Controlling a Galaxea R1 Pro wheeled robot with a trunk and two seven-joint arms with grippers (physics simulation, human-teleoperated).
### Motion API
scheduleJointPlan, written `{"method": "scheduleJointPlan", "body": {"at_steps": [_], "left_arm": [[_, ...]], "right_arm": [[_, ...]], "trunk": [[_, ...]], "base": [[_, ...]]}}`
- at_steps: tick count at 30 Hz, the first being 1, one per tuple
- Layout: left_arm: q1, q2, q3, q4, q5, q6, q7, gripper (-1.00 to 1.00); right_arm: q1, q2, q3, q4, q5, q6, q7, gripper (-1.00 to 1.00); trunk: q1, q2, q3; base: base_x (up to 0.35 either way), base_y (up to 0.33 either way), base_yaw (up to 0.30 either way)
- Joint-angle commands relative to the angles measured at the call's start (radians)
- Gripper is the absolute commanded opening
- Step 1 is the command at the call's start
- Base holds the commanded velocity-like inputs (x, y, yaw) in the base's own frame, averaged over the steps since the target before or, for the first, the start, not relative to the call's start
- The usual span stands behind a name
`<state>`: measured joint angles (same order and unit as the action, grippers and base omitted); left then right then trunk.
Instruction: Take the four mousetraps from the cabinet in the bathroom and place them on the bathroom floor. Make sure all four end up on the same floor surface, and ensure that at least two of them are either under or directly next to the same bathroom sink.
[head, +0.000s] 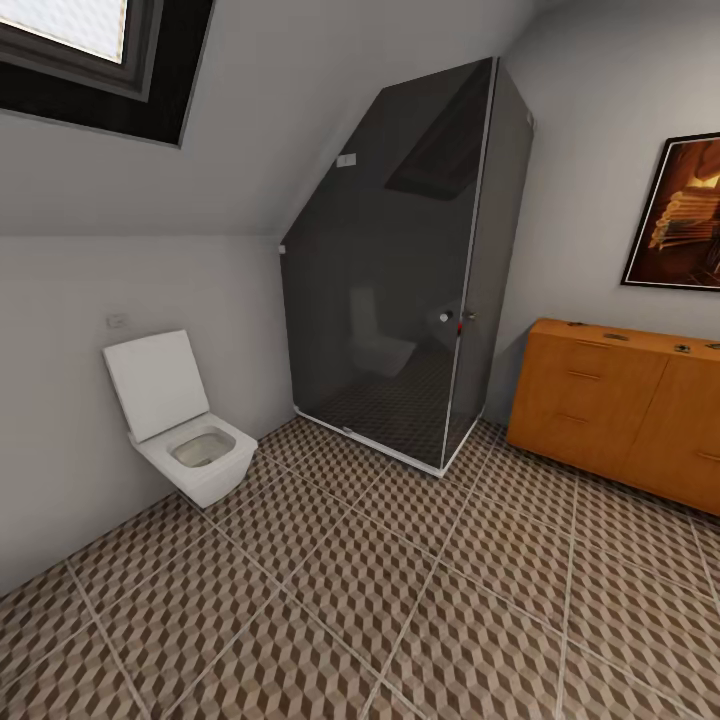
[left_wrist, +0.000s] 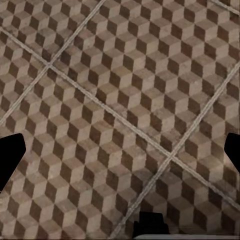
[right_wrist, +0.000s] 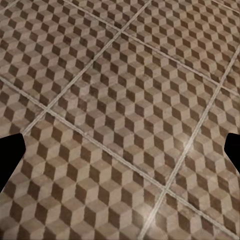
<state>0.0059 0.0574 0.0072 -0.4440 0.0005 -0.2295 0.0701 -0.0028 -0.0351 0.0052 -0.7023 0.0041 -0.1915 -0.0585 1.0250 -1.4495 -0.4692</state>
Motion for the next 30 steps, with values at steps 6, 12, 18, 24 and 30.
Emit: {"method": "scheduleJointPlan", "body": {"at_steps": [6, 12, 18, 24, 30], "left_arm": [[0.0, 0.014, 0.0, 0.004, 0.001, -0.032, 0.003, 1.0], [0.0, 0.012, -0.002, 0.005, 0.001, -0.06, 0.006, 1.0], [0.001, 0.0, -0.002, 0.013, 0.002, -0.066, 0.007, 1.0], [0.0, -0.027, -0.004, 0.015, 0.0, -0.068, 0.007, 1.0], [0.0, -0.034, -0.004, 0.011, 0.001, -0.067, 0.009, 1.0]], "right_arm": [[0.0, 0.0, 0.001, 0.004, 0.0, -0.003, -0.003, 1.0], [0.0, 0.003, 0.002, 0.01, 0.001, -0.003, -0.003, 1.0], [0.0, 0.003, 0.0, 0.042, 0.002, -0.005, -0.003, 1.0], [0.0, 0.002, -0.001, 0.05, 0.003, -0.006, -0.005, 1.0], [0.0, 0.003, 0.0, 0.051, 0.004, -0.006, -0.007, 1.0]], "trunk": [[0.0, 0.0, -0.001], [0.0, 0.0, -0.001], [0.0, 0.0, -0.001], [0.0, 0.0, -0.001], [0.0, 0.0, -0.001]], "base": [[0.0, 0.0, 0.0], [0.0, 0.0, 0.0], [0.0, 0.0, 0.0], [0.0, 0.0, 0.0], [0.0, 0.0, 0.0]]}}
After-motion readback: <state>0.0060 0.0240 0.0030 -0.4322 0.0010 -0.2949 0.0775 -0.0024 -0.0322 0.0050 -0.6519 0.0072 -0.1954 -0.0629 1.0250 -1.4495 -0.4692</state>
